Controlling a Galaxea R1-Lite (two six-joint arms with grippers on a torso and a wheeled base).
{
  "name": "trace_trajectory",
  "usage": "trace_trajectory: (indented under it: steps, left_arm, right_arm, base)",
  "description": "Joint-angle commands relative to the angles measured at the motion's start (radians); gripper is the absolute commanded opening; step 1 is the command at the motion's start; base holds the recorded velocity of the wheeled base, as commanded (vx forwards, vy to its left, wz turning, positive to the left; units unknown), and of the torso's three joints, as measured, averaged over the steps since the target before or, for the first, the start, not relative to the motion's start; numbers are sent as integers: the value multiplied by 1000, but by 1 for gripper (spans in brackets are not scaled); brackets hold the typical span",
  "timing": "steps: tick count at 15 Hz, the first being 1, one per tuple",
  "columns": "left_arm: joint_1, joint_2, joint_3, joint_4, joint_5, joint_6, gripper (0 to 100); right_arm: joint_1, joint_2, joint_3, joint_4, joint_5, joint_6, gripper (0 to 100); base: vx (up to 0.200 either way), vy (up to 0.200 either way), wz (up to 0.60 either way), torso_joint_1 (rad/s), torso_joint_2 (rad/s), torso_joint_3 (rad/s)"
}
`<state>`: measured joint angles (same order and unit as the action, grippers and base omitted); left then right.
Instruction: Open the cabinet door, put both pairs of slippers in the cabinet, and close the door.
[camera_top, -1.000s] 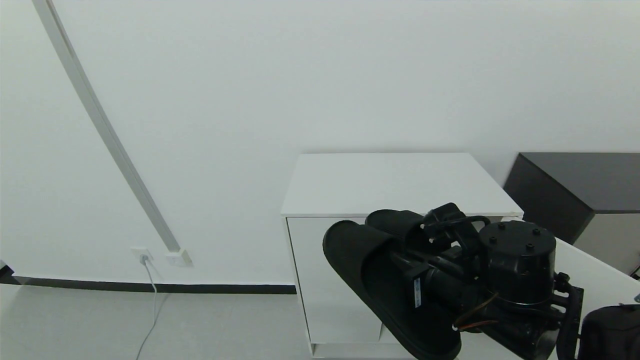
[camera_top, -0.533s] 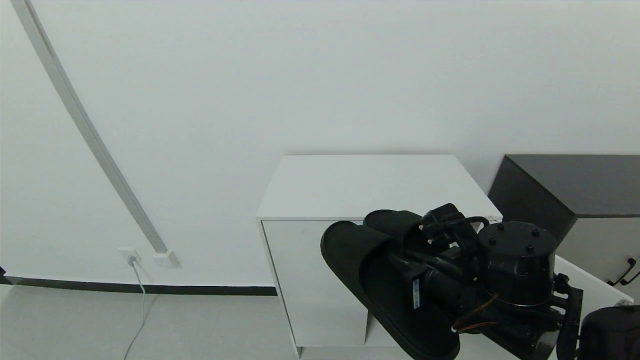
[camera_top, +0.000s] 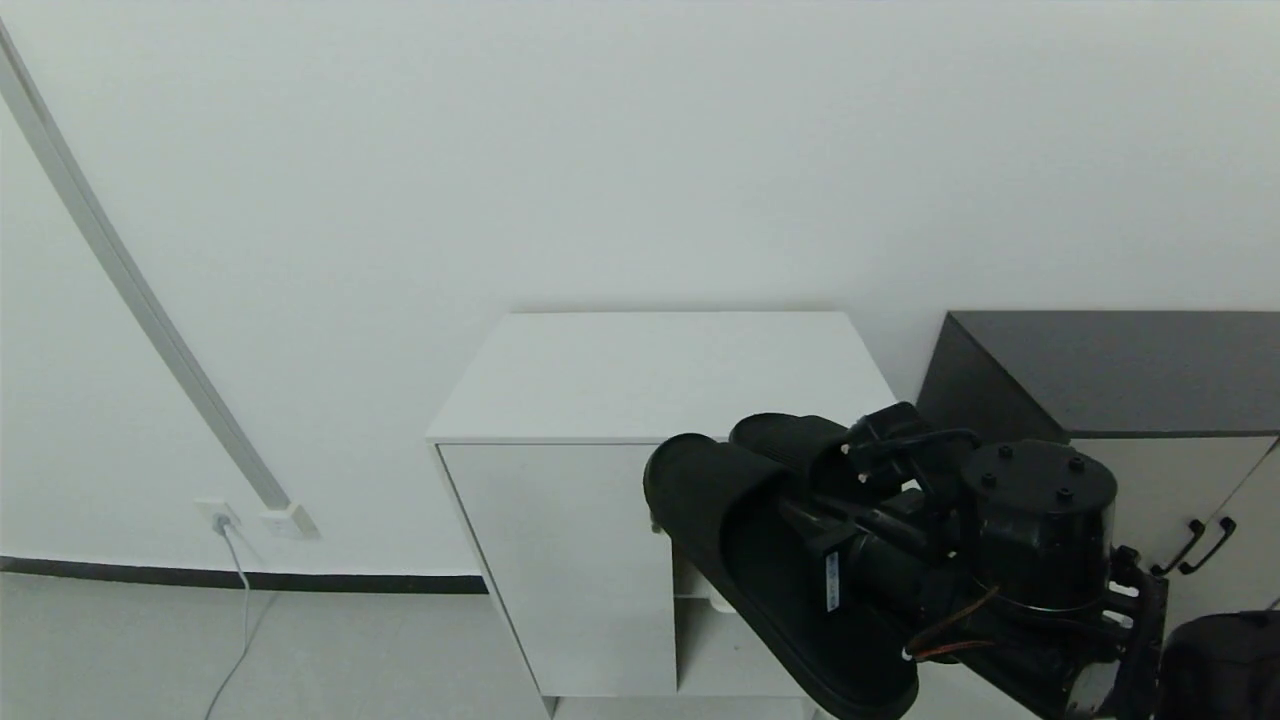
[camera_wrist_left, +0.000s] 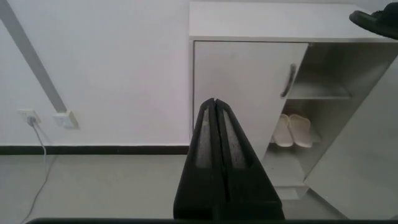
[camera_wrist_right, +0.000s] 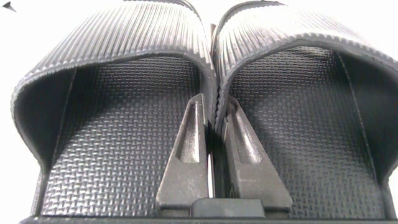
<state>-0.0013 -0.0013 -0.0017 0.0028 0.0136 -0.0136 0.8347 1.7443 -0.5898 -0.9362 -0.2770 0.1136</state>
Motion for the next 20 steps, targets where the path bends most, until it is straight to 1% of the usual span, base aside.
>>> trace_trajectory:
  steps: [1, 12, 18, 20]
  left_arm:
    - [0, 1, 0, 0, 0, 0, 0]
    - [0, 1, 0, 0, 0, 0, 0]
    - [0, 1, 0, 0, 0, 0, 0]
    - [0, 1, 0, 0, -1, 3, 0]
  right_arm:
    - [1, 0, 1, -1, 1, 0, 0]
    - [0, 14, 15, -10, 4, -8, 0]
    - [-2, 40, 31, -64, 4, -19, 0]
    - [-5, 40, 38, -75, 4, -20, 0]
  base:
    - [0, 0, 0, 0, 0, 0]
    - [0, 0, 0, 0, 0, 0]
    - [0, 0, 0, 0, 0, 0]
    - [0, 0, 0, -83, 178, 102]
